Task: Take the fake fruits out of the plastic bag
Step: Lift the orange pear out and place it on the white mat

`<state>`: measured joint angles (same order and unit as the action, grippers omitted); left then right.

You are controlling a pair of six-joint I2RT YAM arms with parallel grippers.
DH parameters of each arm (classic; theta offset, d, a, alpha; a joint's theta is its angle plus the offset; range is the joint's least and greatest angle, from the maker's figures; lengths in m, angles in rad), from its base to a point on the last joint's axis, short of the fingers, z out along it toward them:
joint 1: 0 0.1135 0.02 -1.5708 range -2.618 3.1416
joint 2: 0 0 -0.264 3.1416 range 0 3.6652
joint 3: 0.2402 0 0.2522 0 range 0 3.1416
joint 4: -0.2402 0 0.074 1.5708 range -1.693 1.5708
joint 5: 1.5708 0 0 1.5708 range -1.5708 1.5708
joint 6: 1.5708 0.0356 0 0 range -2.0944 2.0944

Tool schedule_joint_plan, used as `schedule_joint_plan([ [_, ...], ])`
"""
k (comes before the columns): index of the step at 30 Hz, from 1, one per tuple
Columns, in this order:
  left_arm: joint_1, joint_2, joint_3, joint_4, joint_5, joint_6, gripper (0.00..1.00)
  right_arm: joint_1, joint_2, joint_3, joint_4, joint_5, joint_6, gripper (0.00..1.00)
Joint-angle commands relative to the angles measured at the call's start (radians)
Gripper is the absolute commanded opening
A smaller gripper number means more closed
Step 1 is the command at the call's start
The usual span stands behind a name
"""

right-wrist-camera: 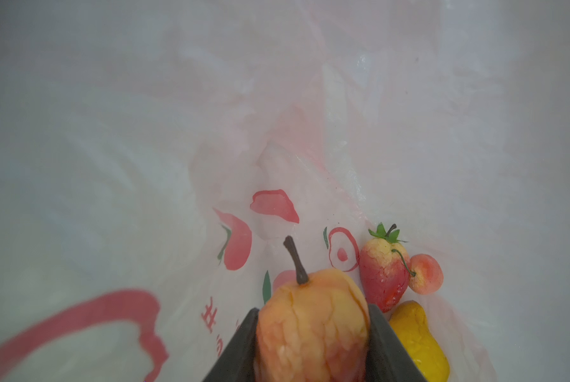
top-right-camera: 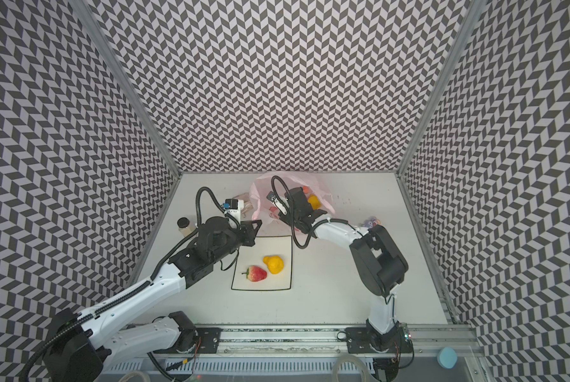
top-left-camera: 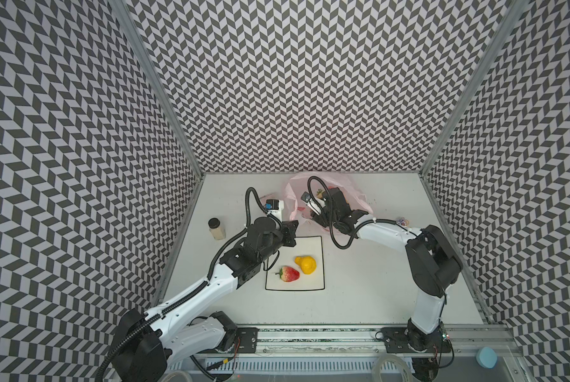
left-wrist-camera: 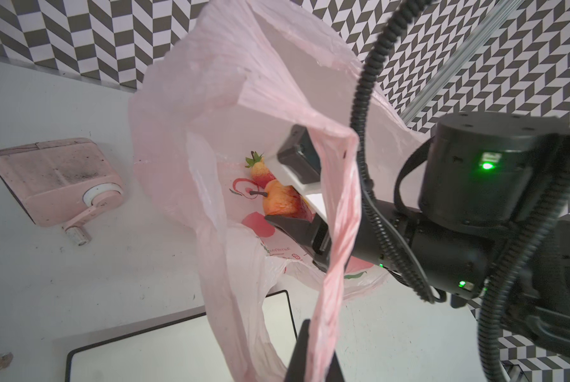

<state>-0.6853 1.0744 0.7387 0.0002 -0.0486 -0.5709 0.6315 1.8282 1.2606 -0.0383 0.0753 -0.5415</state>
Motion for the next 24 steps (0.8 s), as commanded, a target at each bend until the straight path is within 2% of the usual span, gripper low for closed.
schedule_joint_plan([
  [1, 0.001, 0.006, -0.022, 0.038, -0.036, -0.011, 0.00, -0.004, -0.115, -0.041, -0.009, -0.037, 0.071, 0.19],
  [5, 0.010, 0.010, -0.036, 0.065, -0.040, -0.011, 0.00, -0.003, -0.230, -0.089, -0.065, -0.091, 0.132, 0.19],
  [10, 0.035, 0.033, -0.038, 0.089, -0.020, -0.002, 0.00, 0.007, -0.374, -0.166, -0.143, -0.224, 0.230, 0.19],
  [15, 0.084, 0.060, -0.036, 0.144, 0.017, -0.030, 0.00, 0.086, -0.478, -0.286, -0.160, -0.303, 0.267, 0.18],
  [19, 0.099, 0.086, -0.020, 0.165, 0.033, -0.035, 0.00, 0.138, -0.483, -0.346, -0.128, -0.309, 0.326, 0.18],
  [24, 0.099, 0.091, -0.014, 0.174, 0.033, -0.030, 0.00, 0.154, -0.390, -0.318, -0.105, -0.312, 0.398, 0.18],
])
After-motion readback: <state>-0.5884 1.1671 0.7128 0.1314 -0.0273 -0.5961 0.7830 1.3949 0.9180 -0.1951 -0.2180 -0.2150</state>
